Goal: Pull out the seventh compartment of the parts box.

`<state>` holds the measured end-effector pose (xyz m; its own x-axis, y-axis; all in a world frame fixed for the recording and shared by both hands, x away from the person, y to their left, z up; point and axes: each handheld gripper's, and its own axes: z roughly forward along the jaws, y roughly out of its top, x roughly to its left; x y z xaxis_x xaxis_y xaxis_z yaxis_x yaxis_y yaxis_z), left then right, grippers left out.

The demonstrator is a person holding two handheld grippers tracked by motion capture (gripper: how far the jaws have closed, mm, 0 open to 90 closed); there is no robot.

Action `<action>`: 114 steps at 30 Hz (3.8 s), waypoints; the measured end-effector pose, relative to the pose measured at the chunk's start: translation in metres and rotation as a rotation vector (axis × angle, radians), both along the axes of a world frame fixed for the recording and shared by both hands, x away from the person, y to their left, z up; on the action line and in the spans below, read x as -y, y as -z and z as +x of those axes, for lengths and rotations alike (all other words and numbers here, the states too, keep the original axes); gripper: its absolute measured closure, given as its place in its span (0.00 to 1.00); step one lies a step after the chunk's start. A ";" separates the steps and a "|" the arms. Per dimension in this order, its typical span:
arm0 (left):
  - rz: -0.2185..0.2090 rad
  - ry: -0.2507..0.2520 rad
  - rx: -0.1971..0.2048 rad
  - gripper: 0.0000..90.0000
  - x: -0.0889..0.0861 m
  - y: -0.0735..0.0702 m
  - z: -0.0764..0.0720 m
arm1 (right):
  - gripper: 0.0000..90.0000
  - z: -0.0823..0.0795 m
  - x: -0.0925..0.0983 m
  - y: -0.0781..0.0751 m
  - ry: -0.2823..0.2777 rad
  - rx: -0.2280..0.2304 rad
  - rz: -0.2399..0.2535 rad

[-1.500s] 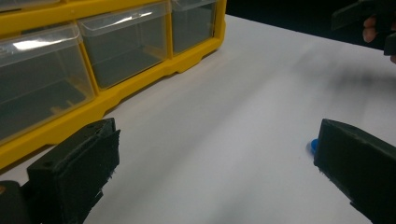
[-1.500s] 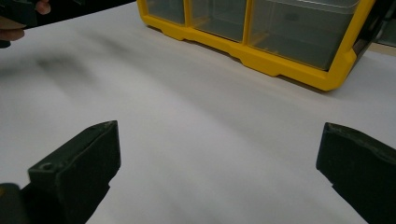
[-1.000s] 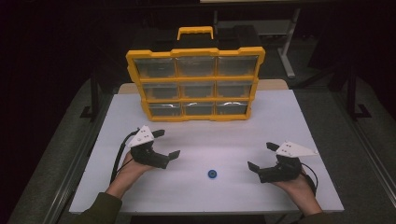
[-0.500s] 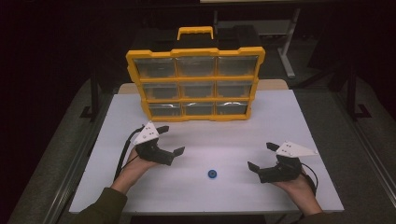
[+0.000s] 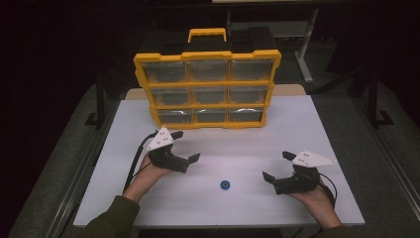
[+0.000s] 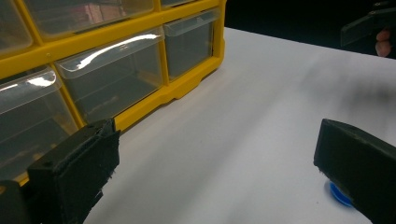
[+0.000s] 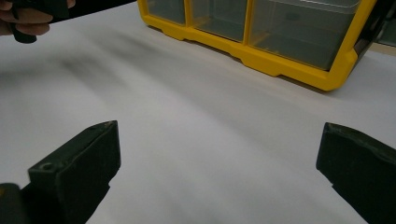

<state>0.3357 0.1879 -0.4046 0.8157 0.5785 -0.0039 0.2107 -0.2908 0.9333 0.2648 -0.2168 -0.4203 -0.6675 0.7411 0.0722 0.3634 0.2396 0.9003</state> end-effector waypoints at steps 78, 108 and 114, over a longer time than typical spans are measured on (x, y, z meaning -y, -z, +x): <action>0.166 -0.013 0.119 0.00 0.023 0.021 0.008 | 0.00 0.000 -0.002 0.003 -0.012 -0.004 -0.010; 0.279 -0.023 0.225 0.00 0.027 0.022 0.004 | 0.00 0.000 -0.002 0.003 -0.013 -0.005 -0.011; 0.307 -0.021 0.249 0.00 0.029 0.023 0.002 | 0.00 0.000 -0.002 0.003 -0.014 -0.005 -0.011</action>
